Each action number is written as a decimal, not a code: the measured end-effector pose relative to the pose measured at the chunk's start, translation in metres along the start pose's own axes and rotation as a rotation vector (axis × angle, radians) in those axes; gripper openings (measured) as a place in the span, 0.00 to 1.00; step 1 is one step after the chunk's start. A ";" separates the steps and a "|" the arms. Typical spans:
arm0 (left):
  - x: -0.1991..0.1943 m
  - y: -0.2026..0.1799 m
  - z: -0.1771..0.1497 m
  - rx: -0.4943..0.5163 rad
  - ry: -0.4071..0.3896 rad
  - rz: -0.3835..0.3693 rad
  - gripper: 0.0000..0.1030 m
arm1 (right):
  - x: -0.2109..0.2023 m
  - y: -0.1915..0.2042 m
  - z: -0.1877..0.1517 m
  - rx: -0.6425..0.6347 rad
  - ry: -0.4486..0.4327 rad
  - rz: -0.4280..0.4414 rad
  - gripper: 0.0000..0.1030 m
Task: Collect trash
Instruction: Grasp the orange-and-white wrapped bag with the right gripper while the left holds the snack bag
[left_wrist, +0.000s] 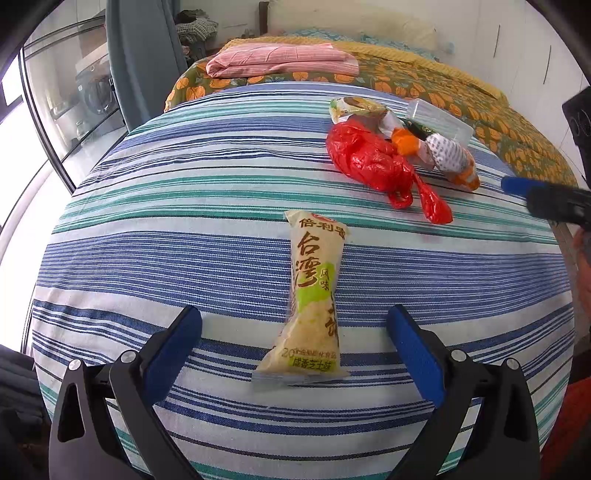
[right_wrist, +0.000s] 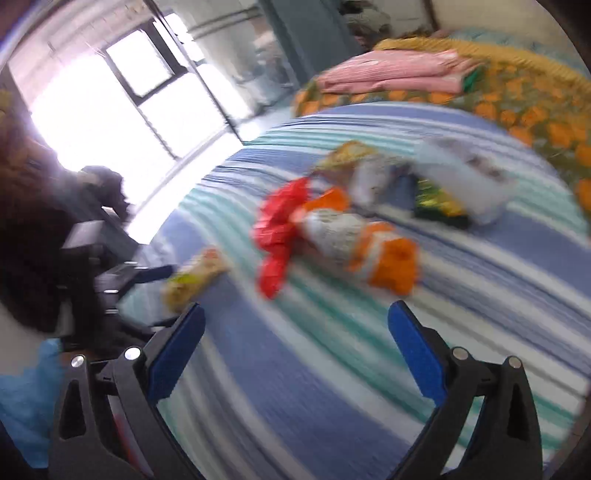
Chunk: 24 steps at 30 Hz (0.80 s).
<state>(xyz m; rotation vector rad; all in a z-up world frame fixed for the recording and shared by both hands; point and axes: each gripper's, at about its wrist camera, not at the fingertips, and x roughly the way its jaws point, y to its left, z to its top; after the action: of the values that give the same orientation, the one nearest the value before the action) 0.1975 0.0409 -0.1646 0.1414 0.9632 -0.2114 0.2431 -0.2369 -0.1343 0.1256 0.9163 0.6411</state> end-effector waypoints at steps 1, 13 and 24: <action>0.000 0.000 0.000 0.000 0.000 0.000 0.96 | 0.001 0.000 0.004 -0.024 0.006 -0.077 0.93; 0.000 0.000 0.000 0.000 0.000 -0.001 0.96 | 0.080 0.011 0.039 -0.245 0.149 -0.351 0.54; 0.000 0.000 0.000 -0.001 0.000 -0.001 0.96 | -0.003 0.011 -0.017 0.094 0.188 -0.338 0.44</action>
<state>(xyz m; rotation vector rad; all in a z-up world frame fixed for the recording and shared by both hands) 0.1978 0.0409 -0.1646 0.1402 0.9638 -0.2119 0.2240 -0.2320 -0.1385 -0.0073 1.1195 0.2982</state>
